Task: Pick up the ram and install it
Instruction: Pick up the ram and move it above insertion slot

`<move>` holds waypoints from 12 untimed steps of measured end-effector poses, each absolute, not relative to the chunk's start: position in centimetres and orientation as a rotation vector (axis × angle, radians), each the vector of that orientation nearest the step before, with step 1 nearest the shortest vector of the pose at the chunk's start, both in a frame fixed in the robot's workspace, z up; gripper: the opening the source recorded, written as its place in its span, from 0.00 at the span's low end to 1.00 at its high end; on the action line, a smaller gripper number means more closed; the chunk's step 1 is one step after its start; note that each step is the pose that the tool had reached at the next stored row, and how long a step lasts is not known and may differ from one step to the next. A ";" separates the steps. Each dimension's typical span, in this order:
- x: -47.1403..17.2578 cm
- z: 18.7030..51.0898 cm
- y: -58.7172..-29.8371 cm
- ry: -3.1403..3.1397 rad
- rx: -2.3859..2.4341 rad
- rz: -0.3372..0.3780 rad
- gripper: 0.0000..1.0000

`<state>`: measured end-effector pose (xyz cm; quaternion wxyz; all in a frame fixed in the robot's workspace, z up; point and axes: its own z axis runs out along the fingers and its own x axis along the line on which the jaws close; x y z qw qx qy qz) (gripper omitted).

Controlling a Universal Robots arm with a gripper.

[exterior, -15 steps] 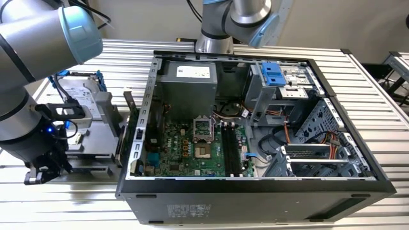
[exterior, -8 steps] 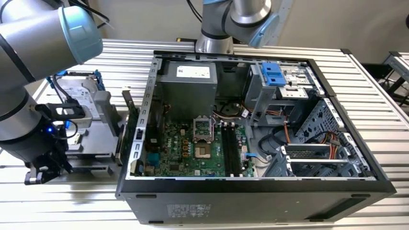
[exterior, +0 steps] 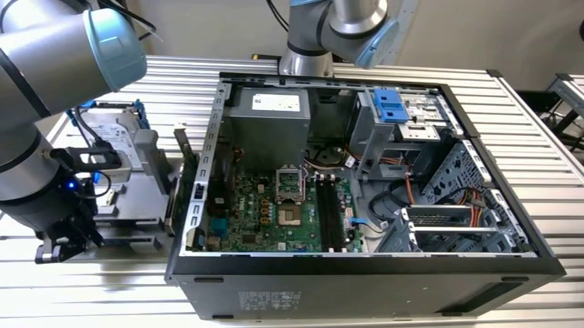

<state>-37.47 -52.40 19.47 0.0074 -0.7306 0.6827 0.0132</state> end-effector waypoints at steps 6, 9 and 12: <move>-37.5 19.9 -52.4 2.135 -2.285 0.041 0.00; -37.5 20.2 -52.4 2.135 -2.285 0.041 0.00; -37.5 20.4 -52.4 2.134 -2.285 0.041 0.00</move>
